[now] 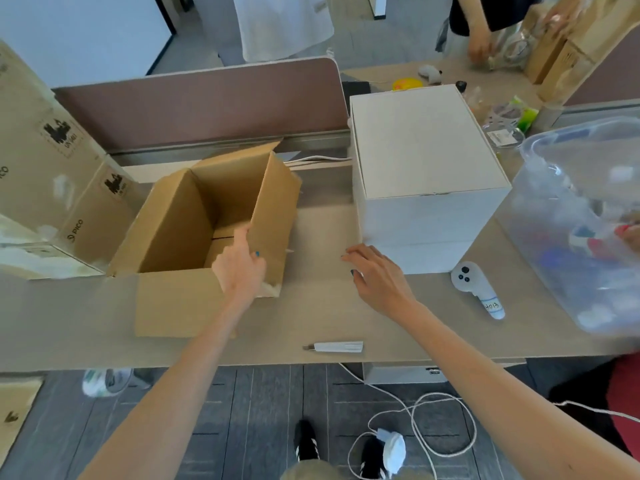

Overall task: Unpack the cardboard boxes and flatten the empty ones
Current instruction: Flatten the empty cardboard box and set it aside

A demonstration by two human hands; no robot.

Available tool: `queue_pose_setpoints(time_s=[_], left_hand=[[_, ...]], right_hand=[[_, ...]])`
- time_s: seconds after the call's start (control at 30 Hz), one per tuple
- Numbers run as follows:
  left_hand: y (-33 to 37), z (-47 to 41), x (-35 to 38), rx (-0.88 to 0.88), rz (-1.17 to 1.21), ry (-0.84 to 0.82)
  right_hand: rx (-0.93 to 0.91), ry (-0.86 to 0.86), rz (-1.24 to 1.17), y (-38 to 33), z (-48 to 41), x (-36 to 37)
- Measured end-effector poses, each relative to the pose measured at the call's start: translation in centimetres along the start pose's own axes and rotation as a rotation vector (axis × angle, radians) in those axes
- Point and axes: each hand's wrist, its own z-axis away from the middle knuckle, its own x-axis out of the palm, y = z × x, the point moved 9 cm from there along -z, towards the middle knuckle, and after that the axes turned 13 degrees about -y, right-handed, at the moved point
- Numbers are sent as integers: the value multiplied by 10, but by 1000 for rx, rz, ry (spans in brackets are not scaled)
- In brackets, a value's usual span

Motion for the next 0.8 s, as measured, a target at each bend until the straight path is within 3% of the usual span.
queue_pose_setpoints(time_s=[0.13,0.33,0.6,0.7,0.8], left_hand=[[-35,4,-49,26,147,143],[-88,-10,-93,22,462,44],[-160,-33,-118,-137,1217,-93],[-181,-38,-104,-239,1476,-191],[-195,-44,-83,-286,1680,-277]], right_hand=[[19,-20,-51,-15,-13,16],[160,-100,-228,-36,-48,53],[523,-53,-806,-67,-81,102],[589,-150,-1100,-86,-92,126],[609,-95,-1318,-93,-103,134]])
